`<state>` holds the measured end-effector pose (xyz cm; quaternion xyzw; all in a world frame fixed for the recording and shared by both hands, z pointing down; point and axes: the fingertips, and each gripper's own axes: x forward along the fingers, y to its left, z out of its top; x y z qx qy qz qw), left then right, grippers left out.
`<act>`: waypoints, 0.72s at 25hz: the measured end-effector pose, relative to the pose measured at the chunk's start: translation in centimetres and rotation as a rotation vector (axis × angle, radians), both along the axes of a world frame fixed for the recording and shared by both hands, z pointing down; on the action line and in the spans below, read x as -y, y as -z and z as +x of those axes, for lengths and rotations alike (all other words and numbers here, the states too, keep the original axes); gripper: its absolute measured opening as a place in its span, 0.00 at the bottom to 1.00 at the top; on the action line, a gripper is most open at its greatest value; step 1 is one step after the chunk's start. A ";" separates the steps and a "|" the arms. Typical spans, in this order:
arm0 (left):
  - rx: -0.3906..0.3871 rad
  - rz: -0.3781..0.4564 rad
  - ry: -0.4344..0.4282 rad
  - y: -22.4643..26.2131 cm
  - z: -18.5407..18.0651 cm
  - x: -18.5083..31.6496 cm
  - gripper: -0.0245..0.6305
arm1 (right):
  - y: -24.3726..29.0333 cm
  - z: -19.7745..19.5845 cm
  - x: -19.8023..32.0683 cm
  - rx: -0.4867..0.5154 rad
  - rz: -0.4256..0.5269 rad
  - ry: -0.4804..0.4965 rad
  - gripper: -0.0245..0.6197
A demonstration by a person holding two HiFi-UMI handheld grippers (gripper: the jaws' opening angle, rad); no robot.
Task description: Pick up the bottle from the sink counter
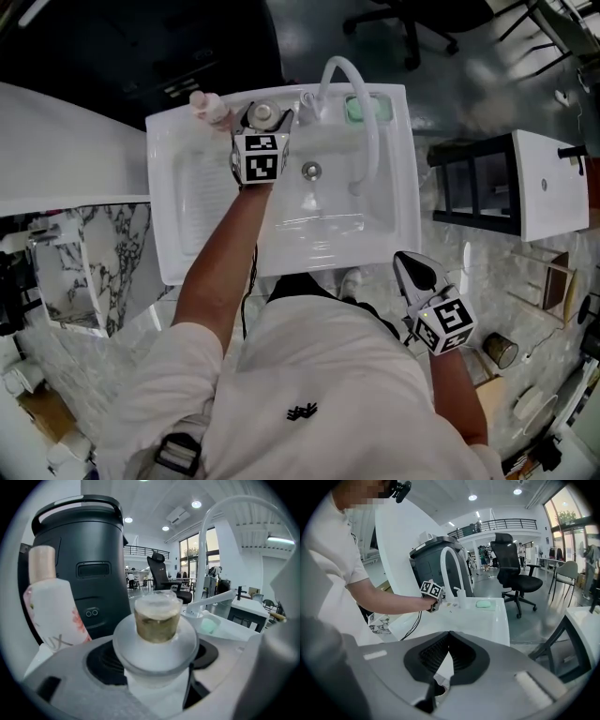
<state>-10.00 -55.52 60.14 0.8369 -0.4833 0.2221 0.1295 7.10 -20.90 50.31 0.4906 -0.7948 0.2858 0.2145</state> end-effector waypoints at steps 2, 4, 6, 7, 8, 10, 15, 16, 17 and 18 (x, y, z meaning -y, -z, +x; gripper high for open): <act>0.008 -0.005 0.001 0.9 -0.1 -0.9 0.56 | 0.2 0.2 -0.3 0.009 0.013 0.013 0.06; 0.014 0.000 0.003 1.8 -0.1 -1.7 0.56 | 0.4 0.4 -0.6 0.019 0.026 0.028 0.06; 0.012 0.004 0.006 2.7 -0.2 -2.5 0.56 | 0.5 0.6 -1.0 0.028 0.036 0.044 0.06; 0.011 0.003 0.006 3.0 -0.2 -3.0 0.56 | 0.4 0.7 -1.2 0.032 0.040 0.053 0.06; 0.010 0.002 0.005 3.4 -0.2 -3.4 0.56 | 0.4 0.7 -1.5 0.036 0.043 0.061 0.06; 0.009 0.001 0.005 4.1 -0.2 -4.4 0.56 | 0.5 0.8 -1.9 0.044 0.051 0.079 0.06; 0.005 0.004 0.008 6.4 0.0 -7.0 0.56 | 0.8 1.4 -3.3 0.071 0.078 0.113 0.06; 0.004 0.003 0.004 6.8 0.1 -7.6 0.56 | 0.8 1.5 -3.6 0.074 0.082 0.120 0.06; 0.004 0.001 -0.001 7.1 0.2 -8.3 0.56 | 0.8 1.6 -3.9 0.076 0.087 0.127 0.06; 0.003 -0.002 -0.006 7.4 0.3 -8.9 0.56 | 0.8 1.5 -4.1 0.079 0.092 0.135 0.06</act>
